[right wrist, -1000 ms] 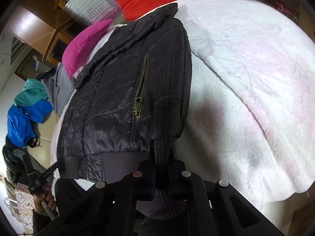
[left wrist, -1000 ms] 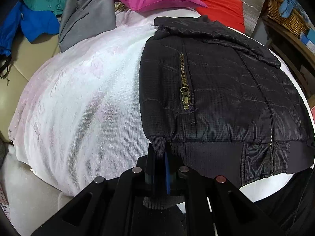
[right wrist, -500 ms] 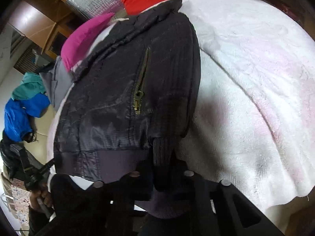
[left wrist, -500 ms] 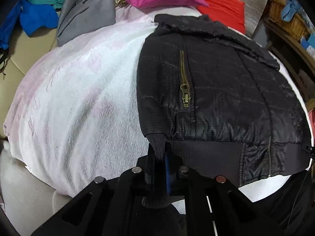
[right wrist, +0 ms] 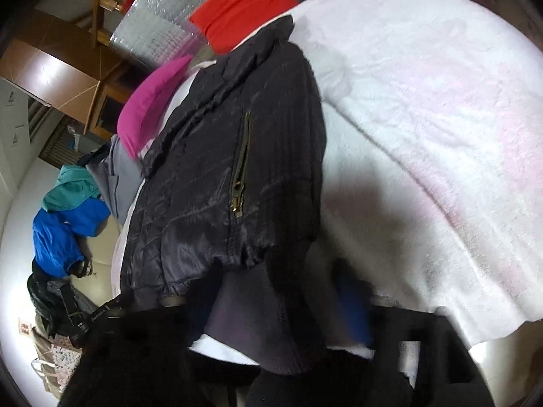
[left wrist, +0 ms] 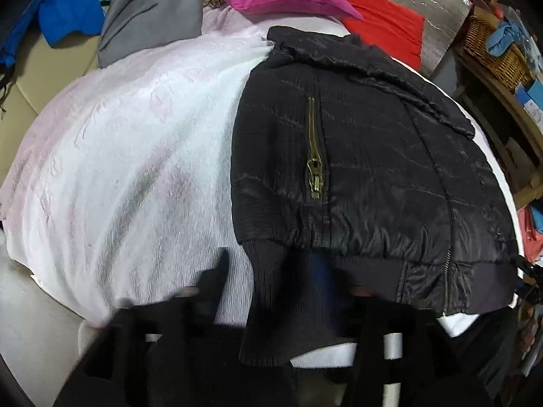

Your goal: Fold large clothes

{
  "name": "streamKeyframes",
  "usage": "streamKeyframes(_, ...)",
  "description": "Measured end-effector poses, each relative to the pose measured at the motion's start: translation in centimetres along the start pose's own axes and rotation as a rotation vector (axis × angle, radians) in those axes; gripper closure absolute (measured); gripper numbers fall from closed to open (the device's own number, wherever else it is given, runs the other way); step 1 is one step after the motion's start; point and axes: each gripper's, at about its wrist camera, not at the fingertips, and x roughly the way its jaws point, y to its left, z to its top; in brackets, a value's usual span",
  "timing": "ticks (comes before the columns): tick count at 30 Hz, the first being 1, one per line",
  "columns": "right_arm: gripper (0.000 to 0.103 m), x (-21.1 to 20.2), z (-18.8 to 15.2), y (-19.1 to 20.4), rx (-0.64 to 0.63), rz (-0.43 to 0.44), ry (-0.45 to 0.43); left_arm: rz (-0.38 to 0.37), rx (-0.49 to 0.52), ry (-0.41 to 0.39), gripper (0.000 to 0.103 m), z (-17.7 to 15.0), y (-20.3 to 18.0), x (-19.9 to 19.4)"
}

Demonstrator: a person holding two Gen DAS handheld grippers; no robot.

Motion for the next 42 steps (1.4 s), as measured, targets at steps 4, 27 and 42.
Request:
streamKeyframes(4,0.051,1.5,-0.4,-0.2,0.019,0.041,0.044,0.018,0.033,0.005,0.064,-0.3,-1.2,0.8)
streamKeyframes(27,0.094,-9.2,-2.1,2.1,0.050,0.393,-0.133,-0.161,-0.063,-0.185,0.095,-0.1,2.5,-10.8)
streamKeyframes(42,0.094,-14.2,-0.3,3.9,-0.005,0.469,-0.232,-0.210,-0.065,-0.292,0.095,3.7,3.0,-13.2)
